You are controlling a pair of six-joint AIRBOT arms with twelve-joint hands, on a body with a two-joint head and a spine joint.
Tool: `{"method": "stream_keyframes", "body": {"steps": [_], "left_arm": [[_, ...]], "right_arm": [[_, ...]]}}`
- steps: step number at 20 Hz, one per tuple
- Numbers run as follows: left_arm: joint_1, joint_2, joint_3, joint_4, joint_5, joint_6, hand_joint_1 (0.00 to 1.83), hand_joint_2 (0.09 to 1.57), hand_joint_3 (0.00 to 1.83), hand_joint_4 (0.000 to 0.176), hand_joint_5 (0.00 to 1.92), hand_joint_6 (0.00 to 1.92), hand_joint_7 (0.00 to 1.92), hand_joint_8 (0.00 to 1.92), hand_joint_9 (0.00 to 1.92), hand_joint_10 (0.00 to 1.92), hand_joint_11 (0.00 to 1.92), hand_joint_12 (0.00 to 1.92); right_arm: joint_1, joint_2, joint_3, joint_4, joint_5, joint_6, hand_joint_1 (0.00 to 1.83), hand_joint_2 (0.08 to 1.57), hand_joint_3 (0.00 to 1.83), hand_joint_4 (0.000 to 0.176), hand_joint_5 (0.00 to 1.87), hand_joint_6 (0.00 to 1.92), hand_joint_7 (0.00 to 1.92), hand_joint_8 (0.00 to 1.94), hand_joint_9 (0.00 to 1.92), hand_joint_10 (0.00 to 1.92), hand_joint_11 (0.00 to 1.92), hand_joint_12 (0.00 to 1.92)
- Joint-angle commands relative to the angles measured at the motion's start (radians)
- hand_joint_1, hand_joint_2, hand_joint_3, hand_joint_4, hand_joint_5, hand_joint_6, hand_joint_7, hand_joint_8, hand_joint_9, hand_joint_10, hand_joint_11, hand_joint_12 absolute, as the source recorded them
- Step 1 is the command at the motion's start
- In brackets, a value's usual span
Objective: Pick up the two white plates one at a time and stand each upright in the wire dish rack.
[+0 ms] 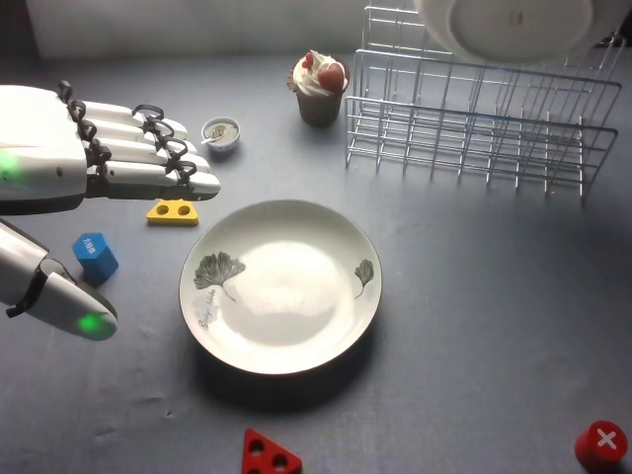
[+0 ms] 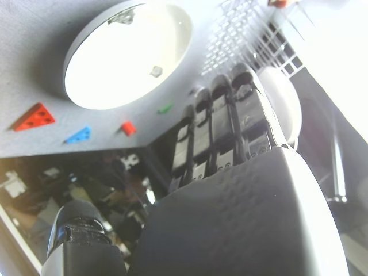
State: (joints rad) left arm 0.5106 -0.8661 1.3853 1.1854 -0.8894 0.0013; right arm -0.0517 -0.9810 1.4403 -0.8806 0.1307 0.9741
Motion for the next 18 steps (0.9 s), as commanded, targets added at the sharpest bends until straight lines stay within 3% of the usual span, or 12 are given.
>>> {"method": "stream_keyframes", "body": {"steps": [1, 5, 9, 15, 18], "left_arm": [[-0.012, 0.003, 0.004, -0.071, -0.063, -0.001, 0.00, 0.90, 0.00, 0.000, 0.10, 0.01, 0.15, 0.01, 0.15, 0.01, 0.13, 0.01], [-0.014, 0.001, 0.017, -0.072, -0.089, -0.001, 0.00, 0.91, 0.00, 0.000, 0.09, 0.00, 0.13, 0.00, 0.14, 0.00, 0.13, 0.00], [-0.015, -0.003, 0.021, -0.070, -0.119, -0.001, 0.00, 0.92, 0.00, 0.000, 0.10, 0.00, 0.15, 0.00, 0.15, 0.00, 0.14, 0.01], [-0.018, -0.019, 0.024, -0.032, -0.142, -0.001, 0.00, 0.89, 0.00, 0.000, 0.09, 0.00, 0.13, 0.00, 0.13, 0.00, 0.10, 0.00], [-0.013, -0.023, 0.024, -0.027, -0.153, -0.001, 0.00, 0.92, 0.01, 0.000, 0.09, 0.00, 0.12, 0.00, 0.12, 0.00, 0.10, 0.00]], "right_arm": [[0.010, 0.002, 0.007, 0.036, 0.082, 0.032, 1.50, 1.02, 0.00, 0.000, 1.05, 0.85, 1.27, 0.19, 1.21, 0.55, 1.00, 1.29], [0.010, -0.027, 0.045, 0.035, 0.083, 0.036, 1.50, 1.03, 0.00, 0.000, 1.05, 0.86, 1.21, 0.30, 1.18, 0.59, 1.00, 1.29], [0.010, -0.058, 0.079, 0.035, 0.079, 0.049, 1.50, 1.02, 0.00, 0.000, 1.04, 0.85, 1.23, 0.27, 1.23, 0.53, 0.99, 1.32], [0.032, -0.073, 0.073, 0.035, 0.026, 0.071, 1.50, 1.02, 0.00, 0.000, 1.04, 0.75, 1.22, 0.32, 1.31, 0.45, 1.00, 1.33], [0.039, -0.082, 0.067, 0.035, -0.008, 0.103, 1.50, 1.02, 0.00, 0.000, 1.02, 0.82, 1.23, 0.30, 1.31, 0.43, 0.99, 1.33]]}}
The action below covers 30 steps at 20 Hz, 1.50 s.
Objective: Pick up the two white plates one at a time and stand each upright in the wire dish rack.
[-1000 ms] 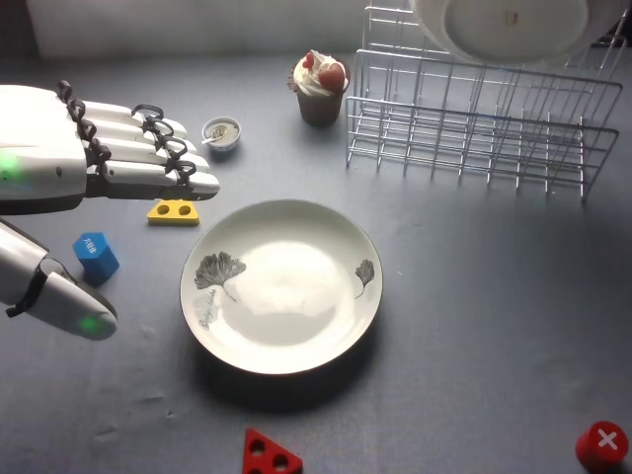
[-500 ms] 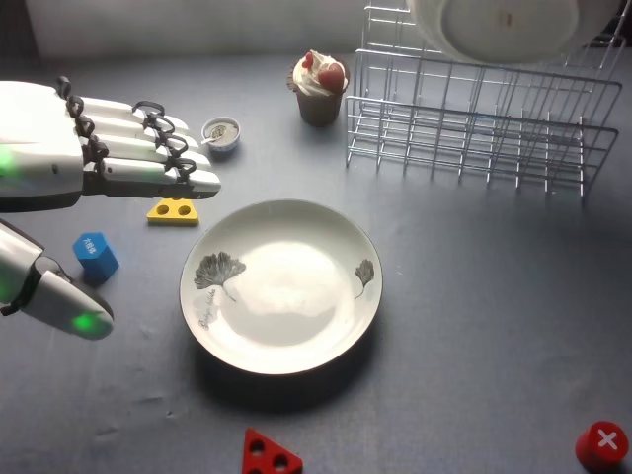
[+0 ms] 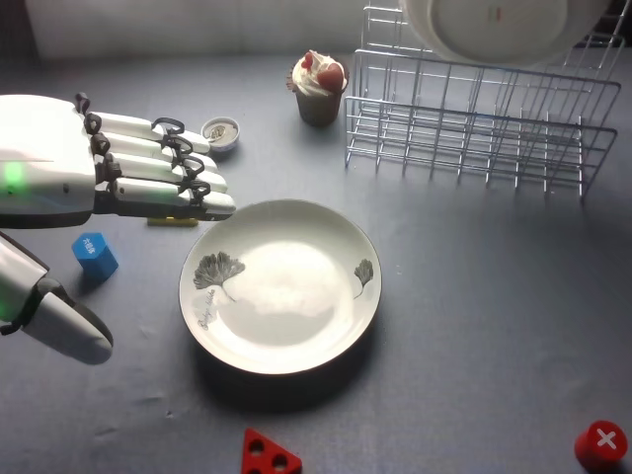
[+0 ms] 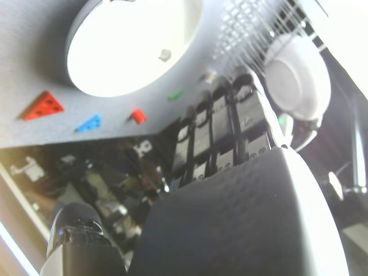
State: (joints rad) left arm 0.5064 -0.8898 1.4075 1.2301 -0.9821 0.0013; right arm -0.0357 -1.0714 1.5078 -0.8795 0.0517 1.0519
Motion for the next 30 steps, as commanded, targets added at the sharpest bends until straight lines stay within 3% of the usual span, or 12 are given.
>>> {"method": "stream_keyframes", "body": {"steps": [1, 8, 12, 13, 17, 21, 27, 28, 29, 30], "left_arm": [[-0.006, -0.001, 0.002, -0.071, -0.062, -0.001, 0.00, 0.93, 0.01, 0.000, 0.09, 0.00, 0.12, 0.00, 0.12, 0.00, 0.10, 0.00], [0.008, -0.007, 0.010, -0.059, -0.101, -0.001, 0.00, 0.90, 0.00, 0.000, 0.08, 0.00, 0.12, 0.00, 0.12, 0.00, 0.11, 0.00], [0.016, -0.010, 0.015, -0.053, -0.122, -0.001, 0.00, 0.90, 0.00, 0.000, 0.07, 0.00, 0.10, 0.00, 0.10, 0.00, 0.09, 0.00], [0.018, -0.012, 0.016, -0.050, -0.125, -0.001, 0.00, 0.90, 0.00, 0.000, 0.07, 0.00, 0.09, 0.00, 0.09, 0.00, 0.08, 0.00], [0.022, -0.018, 0.017, -0.031, -0.118, -0.001, 0.00, 0.90, 0.00, 0.000, 0.08, 0.01, 0.12, 0.01, 0.12, 0.01, 0.13, 0.02], [0.025, -0.021, 0.017, -0.025, -0.124, -0.001, 0.00, 0.90, 0.00, 0.000, 0.07, 0.00, 0.11, 0.00, 0.10, 0.00, 0.10, 0.01], [0.024, -0.025, 0.015, -0.017, -0.125, -0.001, 0.00, 0.91, 0.00, 0.000, 0.08, 0.00, 0.13, 0.01, 0.13, 0.01, 0.12, 0.02], [0.024, -0.025, 0.015, -0.015, -0.127, -0.001, 0.00, 0.91, 0.01, 0.000, 0.08, 0.00, 0.12, 0.00, 0.12, 0.01, 0.11, 0.01], [0.024, -0.026, 0.016, -0.014, -0.127, -0.001, 0.00, 0.91, 0.00, 0.000, 0.08, 0.00, 0.10, 0.00, 0.10, 0.00, 0.09, 0.00], [0.023, -0.026, 0.016, -0.011, -0.128, -0.001, 0.00, 0.91, 0.00, 0.000, 0.07, 0.00, 0.11, 0.00, 0.10, 0.00, 0.10, 0.00]], "right_arm": [[0.023, 0.006, -0.001, 0.034, 0.069, 0.037, 1.50, 1.02, 0.00, 0.000, 1.02, 0.81, 1.23, 0.29, 1.30, 0.44, 1.00, 1.33], [0.042, -0.013, 0.023, 0.034, 0.066, 0.097, 1.50, 1.06, 0.00, 0.000, 0.93, 0.95, 1.07, 0.59, 1.18, 0.67, 0.96, 1.38], [0.042, -0.037, 0.066, 0.034, 0.071, 0.123, 1.49, 1.06, 0.00, 0.000, 0.95, 0.97, 1.08, 0.53, 1.12, 0.73, 0.99, 1.37], [0.039, -0.041, 0.078, 0.034, 0.076, 0.131, 1.49, 1.05, 0.00, 0.000, 0.96, 0.92, 1.14, 0.41, 1.17, 0.67, 0.99, 1.39], [0.023, -0.055, 0.099, 0.034, 0.083, 0.160, 1.50, 1.04, 0.00, 0.000, 0.95, 0.89, 1.12, 0.52, 1.22, 0.59, 0.98, 1.36], [0.003, -0.071, 0.111, 0.038, 0.089, 0.174, 1.50, 1.02, 0.00, 0.000, 1.02, 0.78, 1.20, 0.39, 1.30, 0.45, 1.01, 1.32], [-0.022, -0.089, 0.139, 0.062, 0.109, 0.175, 1.50, 1.02, 0.00, 0.000, 1.04, 0.75, 1.24, 0.31, 1.29, 0.47, 1.00, 1.33], [-0.024, -0.089, 0.143, 0.066, 0.114, 0.175, 1.43, 1.01, 0.00, 0.000, 1.07, 0.75, 1.26, 0.34, 1.28, 0.61, 1.08, 0.78], [-0.028, -0.089, 0.147, 0.071, 0.118, 0.175, 1.41, 1.02, 0.00, 0.000, 1.05, 0.77, 1.22, 0.44, 1.26, 0.68, 1.18, 0.47], [-0.030, -0.089, 0.151, 0.075, 0.124, 0.175, 1.40, 1.02, 0.00, 0.000, 1.05, 0.78, 1.18, 0.52, 1.24, 0.73, 1.23, 0.33]]}}
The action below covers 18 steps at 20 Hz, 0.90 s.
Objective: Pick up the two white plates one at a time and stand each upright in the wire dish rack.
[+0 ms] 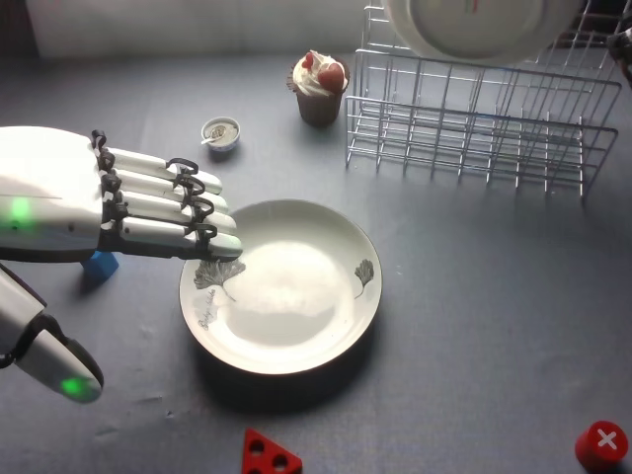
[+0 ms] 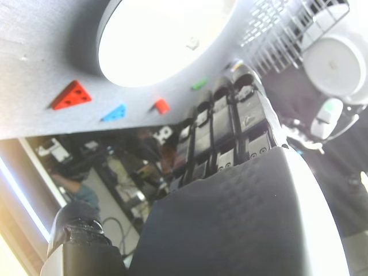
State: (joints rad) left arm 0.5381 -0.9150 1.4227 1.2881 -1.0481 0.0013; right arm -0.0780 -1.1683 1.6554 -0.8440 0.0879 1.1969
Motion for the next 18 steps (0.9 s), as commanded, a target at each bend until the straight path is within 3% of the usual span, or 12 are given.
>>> {"method": "stream_keyframes", "body": {"steps": [1, 3, 14, 15, 16, 18], "left_arm": [[-0.009, -0.002, 0.001, -0.066, -0.063, -0.001, 0.00, 0.91, 0.00, 0.000, 0.08, 0.00, 0.11, 0.00, 0.11, 0.00, 0.11, 0.01], [-0.010, -0.003, 0.001, -0.060, -0.063, -0.001, 0.00, 0.91, 0.00, 0.000, 0.07, 0.00, 0.11, 0.00, 0.10, 0.00, 0.11, 0.01], [-0.010, -0.006, -0.001, -0.036, -0.057, -0.001, 0.00, 0.90, 0.00, 0.000, 0.06, 0.00, 0.11, 0.00, 0.11, 0.00, 0.10, 0.00], [-0.010, -0.007, -0.001, -0.035, -0.057, -0.001, 0.00, 0.91, 0.00, 0.000, 0.06, 0.00, 0.10, 0.00, 0.10, 0.00, 0.09, 0.00], [-0.010, -0.007, -0.001, -0.035, -0.057, -0.001, 0.00, 0.91, 0.00, 0.000, 0.07, 0.00, 0.11, 0.00, 0.11, 0.00, 0.10, 0.00], [-0.012, -0.008, -0.002, -0.034, -0.056, -0.001, 0.00, 0.91, 0.00, 0.000, 0.08, 0.00, 0.11, 0.00, 0.11, 0.00, 0.10, 0.00]], "right_arm": [[0.009, 0.008, 0.008, 0.043, 0.093, 0.030, 1.40, 1.03, 0.00, 0.000, 1.03, 0.81, 1.15, 0.58, 1.22, 0.76, 1.25, 0.27], [-0.001, 0.008, 0.013, 0.050, 0.104, 0.030, 1.40, 1.03, 0.00, 0.000, 1.03, 0.80, 1.17, 0.53, 1.22, 0.77, 1.30, 0.18], [-0.083, -0.003, 0.037, 0.100, 0.166, 0.030, 1.40, 1.03, 0.00, 0.000, 1.05, 0.89, 1.15, 0.49, 1.20, 0.77, 1.36, 0.06], [-0.091, -0.005, 0.039, 0.103, 0.171, 0.030, 1.48, 1.03, 0.00, 0.000, 1.03, 0.86, 1.18, 0.37, 1.20, 0.63, 1.10, 1.07], [-0.100, -0.006, 0.042, 0.107, 0.175, 0.030, 1.49, 1.03, 0.00, 0.000, 1.02, 0.85, 1.19, 0.31, 1.20, 0.62, 1.03, 1.30], [-0.113, -0.010, 0.050, 0.113, 0.182, 0.030, 1.50, 1.02, 0.00, 0.000, 1.03, 0.82, 1.23, 0.23, 1.22, 0.58, 1.04, 1.32]]}}
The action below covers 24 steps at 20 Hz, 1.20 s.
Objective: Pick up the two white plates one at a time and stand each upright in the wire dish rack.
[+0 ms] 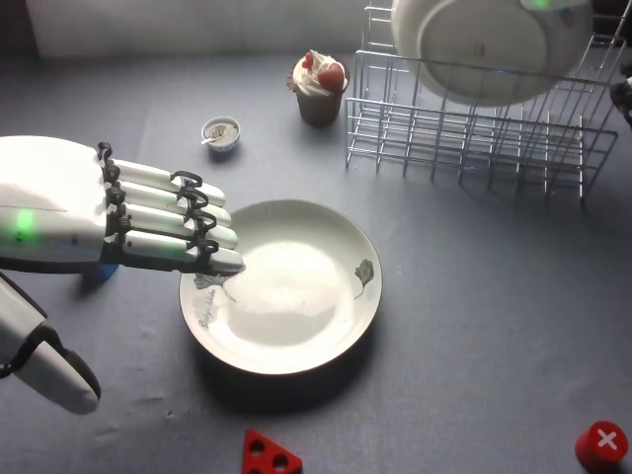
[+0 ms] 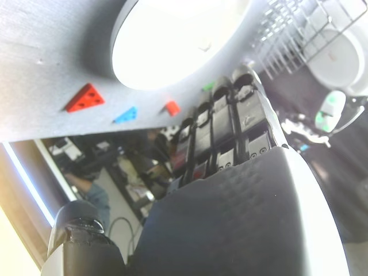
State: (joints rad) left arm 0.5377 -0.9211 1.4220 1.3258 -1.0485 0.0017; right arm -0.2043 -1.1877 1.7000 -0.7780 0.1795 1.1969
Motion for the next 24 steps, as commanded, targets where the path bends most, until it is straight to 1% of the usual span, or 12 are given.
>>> {"method": "stream_keyframes", "body": {"steps": [1, 4, 5, 6, 7, 8, 9, 10, 18, 19, 22, 24], "left_arm": [[-0.012, -0.002, -0.001, -0.071, -0.056, -0.002, 0.00, 0.90, 0.00, 0.000, 0.07, 0.00, 0.11, 0.00, 0.11, 0.00, 0.10, 0.01], [-0.012, -0.002, -0.001, -0.069, -0.055, -0.002, 0.00, 0.90, 0.00, 0.000, 0.08, 0.00, 0.12, 0.00, 0.12, 0.01, 0.12, 0.01], [-0.012, -0.002, -0.001, -0.068, -0.056, -0.002, 0.00, 0.91, 0.00, 0.000, 0.08, 0.01, 0.12, 0.01, 0.11, 0.00, 0.11, 0.01], [-0.012, -0.002, -0.001, -0.066, -0.056, -0.002, 0.00, 0.91, 0.00, 0.000, 0.09, 0.01, 0.12, 0.01, 0.12, 0.00, 0.11, 0.01], [-0.011, -0.002, 0.000, -0.065, -0.056, -0.002, 0.00, 0.90, 0.00, 0.000, 0.08, 0.00, 0.11, 0.00, 0.11, 0.00, 0.10, 0.00], [-0.011, -0.002, 0.000, -0.064, -0.056, -0.002, 0.00, 0.90, 0.00, 0.000, 0.07, 0.00, 0.11, 0.00, 0.11, 0.00, 0.10, 0.00], [-0.010, -0.002, 0.000, -0.063, -0.056, -0.002, 0.00, 0.90, 0.00, 0.000, 0.06, 0.00, 0.09, 0.00, 0.09, 0.00, 0.08, 0.00], [-0.010, -0.002, 0.000, -0.059, -0.055, -0.002, 0.00, 0.90, 0.00, 0.000, 0.07, 0.00, 0.10, 0.00, 0.09, 0.00, 0.07, 0.00], [0.029, -0.010, -0.005, -0.031, -0.040, -0.002, 0.00, 0.90, 0.00, 0.000, 0.06, 0.00, 0.11, 0.00, 0.11, 0.00, 0.08, 0.00], [0.041, -0.013, -0.006, -0.030, -0.032, -0.002, 0.00, 0.90, 0.00, 0.000, 0.06, 0.00, 0.10, 0.00, 0.10, 0.00, 0.07, 0.00], [0.065, -0.017, -0.015, -0.022, -0.014, -0.002, 0.00, 0.90, 0.00, 0.000, 0.07, 0.00, 0.11, 0.00, 0.11, 0.00, 0.10, 0.01], [0.077, -0.019, -0.022, -0.011, -0.001, -0.002, 0.00, 0.91, 0.00, 0.000, 0.08, 0.00, 0.12, 0.00, 0.12, 0.01, 0.10, 0.01]], "right_arm": [[0.007, 0.008, 0.011, 0.050, 0.095, 0.030, 1.50, 1.02, 0.00, 0.000, 1.04, 0.81, 1.24, 0.21, 1.22, 0.58, 1.04, 1.32], [-0.011, 0.005, 0.021, 0.057, 0.111, 0.030, 1.50, 1.02, 0.00, 0.000, 1.04, 0.84, 1.23, 0.22, 1.21, 0.56, 1.05, 1.27], [-0.015, 0.003, 0.023, 0.058, 0.114, 0.030, 1.42, 1.03, 0.00, 0.000, 1.06, 0.86, 1.20, 0.38, 1.23, 0.66, 1.14, 0.76], [-0.016, 0.002, 0.024, 0.058, 0.115, 0.030, 1.39, 1.05, 0.00, 0.000, 1.03, 0.93, 1.10, 0.62, 1.16, 0.80, 1.11, 0.49], [-0.016, 0.002, 0.025, 0.058, 0.117, 0.030, 1.22, 1.04, 0.00, 0.000, 0.80, 0.35, 0.82, 0.24, 0.91, 0.33, 1.01, 0.35], [-0.017, 0.001, 0.026, 0.058, 0.118, 0.030, 1.12, 1.03, 0.00, 0.000, 0.76, 0.10, 0.79, 0.08, 0.86, 0.13, 0.95, 0.31], [-0.020, 0.000, 0.027, 0.058, 0.119, 0.030, 1.02, 1.02, 0.00, 0.000, 0.71, 0.03, 0.73, 0.02, 0.81, 0.06, 0.91, 0.28], [-0.023, -0.001, 0.027, 0.058, 0.120, 0.030, 0.96, 1.01, 0.00, 0.000, 0.68, 0.01, 0.74, 0.01, 0.82, 0.03, 0.87, 0.25], [-0.024, -0.001, 0.027, 0.059, 0.149, 0.030, 0.83, 1.02, 0.00, 0.000, 0.61, 0.01, 0.71, 0.01, 0.76, 0.01, 0.79, 0.19], [-0.024, -0.001, 0.025, 0.059, 0.159, 0.030, 0.82, 1.02, 0.00, 0.006, 0.61, 0.01, 0.72, 0.01, 0.75, 0.00, 0.77, 0.18], [-0.023, -0.001, 0.017, 0.043, 0.193, 0.029, 0.81, 1.03, 0.00, 0.004, 0.56, 0.00, 0.69, 0.00, 0.72, 0.00, 0.72, 0.16], [-0.007, 0.000, 0.009, 0.042, 0.215, 0.005, 0.77, 1.05, 0.01, 0.012, 0.53, 0.00, 0.67, 0.00, 0.68, 0.00, 0.68, 0.14]]}}
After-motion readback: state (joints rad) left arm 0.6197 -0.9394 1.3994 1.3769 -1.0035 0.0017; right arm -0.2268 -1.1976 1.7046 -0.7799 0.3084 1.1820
